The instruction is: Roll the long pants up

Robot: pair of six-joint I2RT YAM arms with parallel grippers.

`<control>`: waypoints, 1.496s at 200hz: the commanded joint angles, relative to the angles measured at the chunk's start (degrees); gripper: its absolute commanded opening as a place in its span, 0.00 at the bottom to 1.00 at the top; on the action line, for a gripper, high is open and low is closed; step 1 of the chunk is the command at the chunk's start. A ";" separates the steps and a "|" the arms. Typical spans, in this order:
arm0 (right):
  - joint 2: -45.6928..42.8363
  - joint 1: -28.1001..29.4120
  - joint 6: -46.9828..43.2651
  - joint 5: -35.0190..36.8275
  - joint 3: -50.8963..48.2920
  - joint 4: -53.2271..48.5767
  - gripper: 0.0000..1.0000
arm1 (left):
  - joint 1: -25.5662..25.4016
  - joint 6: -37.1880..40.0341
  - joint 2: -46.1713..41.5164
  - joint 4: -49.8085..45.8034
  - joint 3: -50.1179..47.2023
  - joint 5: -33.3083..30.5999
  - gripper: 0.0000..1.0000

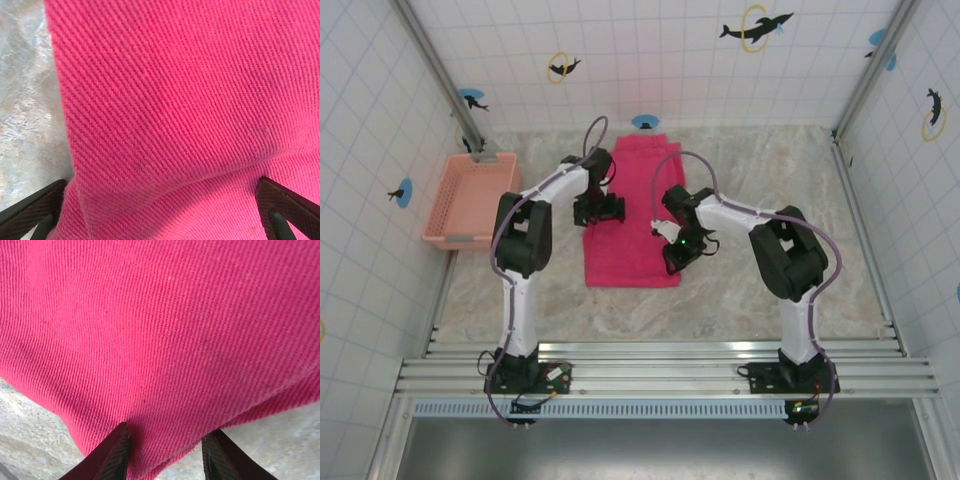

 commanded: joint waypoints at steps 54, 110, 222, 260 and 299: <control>-12.19 8.25 -12.27 13.36 1.90 -8.85 0.58 | 1.56 18.48 -4.75 -9.02 4.78 -7.02 0.97; -9.54 20.30 -20.47 18.07 -1.95 1.82 0.61 | 5.77 22.29 -24.18 4.92 -11.84 -4.40 0.97; 5.22 20.88 -24.39 23.77 2.86 8.46 0.50 | 9.46 18.47 -39.81 12.03 -29.61 -6.98 0.98; 7.59 20.86 -24.33 25.08 4.72 7.75 0.43 | 9.46 23.34 -40.76 8.97 -28.52 -11.41 0.98; 3.19 21.50 -25.84 29.11 3.29 7.60 0.48 | 9.42 25.14 -41.41 9.92 -29.86 -10.72 0.98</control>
